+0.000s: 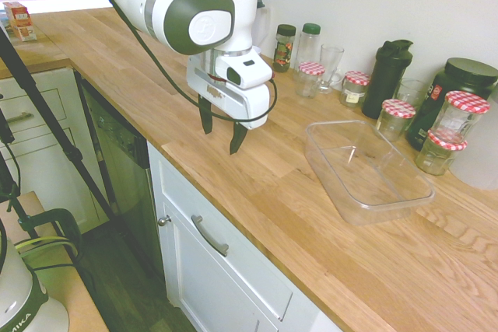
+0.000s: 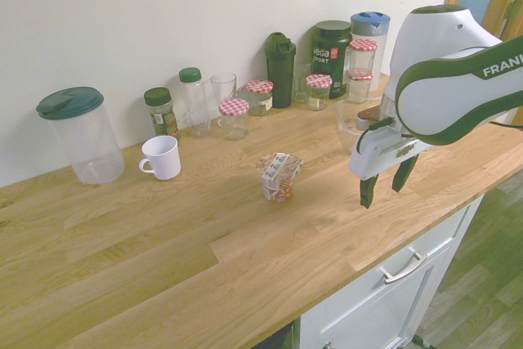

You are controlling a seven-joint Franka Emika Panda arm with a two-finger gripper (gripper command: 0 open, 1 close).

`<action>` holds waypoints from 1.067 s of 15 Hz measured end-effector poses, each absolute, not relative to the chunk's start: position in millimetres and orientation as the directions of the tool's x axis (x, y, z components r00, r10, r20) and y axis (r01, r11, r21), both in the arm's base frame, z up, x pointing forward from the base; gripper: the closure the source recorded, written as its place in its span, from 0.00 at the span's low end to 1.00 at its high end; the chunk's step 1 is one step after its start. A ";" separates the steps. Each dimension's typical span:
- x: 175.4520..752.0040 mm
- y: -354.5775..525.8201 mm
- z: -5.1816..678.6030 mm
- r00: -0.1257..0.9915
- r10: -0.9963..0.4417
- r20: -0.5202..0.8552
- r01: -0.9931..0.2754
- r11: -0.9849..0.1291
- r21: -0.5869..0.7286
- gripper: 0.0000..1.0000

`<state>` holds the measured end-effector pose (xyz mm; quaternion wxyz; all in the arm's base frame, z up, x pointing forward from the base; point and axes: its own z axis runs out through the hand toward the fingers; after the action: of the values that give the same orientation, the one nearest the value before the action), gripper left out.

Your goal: Put the cereal into the container

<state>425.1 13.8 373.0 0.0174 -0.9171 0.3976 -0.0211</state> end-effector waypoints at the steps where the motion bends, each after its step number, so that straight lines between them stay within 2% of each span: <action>1: 425.0 13.8 372.0 0.681 -0.732 0.022 -0.731 -0.681 -0.046 0.00; 7: 443.6 66.8 381.9 0.697 -0.713 0.076 -0.701 -0.700 -0.139 0.00; 13: 506.4 99.9 360.6 0.674 -0.727 0.134 -0.678 -0.680 -0.280 0.00; 16: 530.1 122.4 359.3 0.703 -0.688 0.180 -0.635 -0.721 -0.278 0.00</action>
<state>530.1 122.4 359.3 0.0980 -0.9174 0.3606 -0.1368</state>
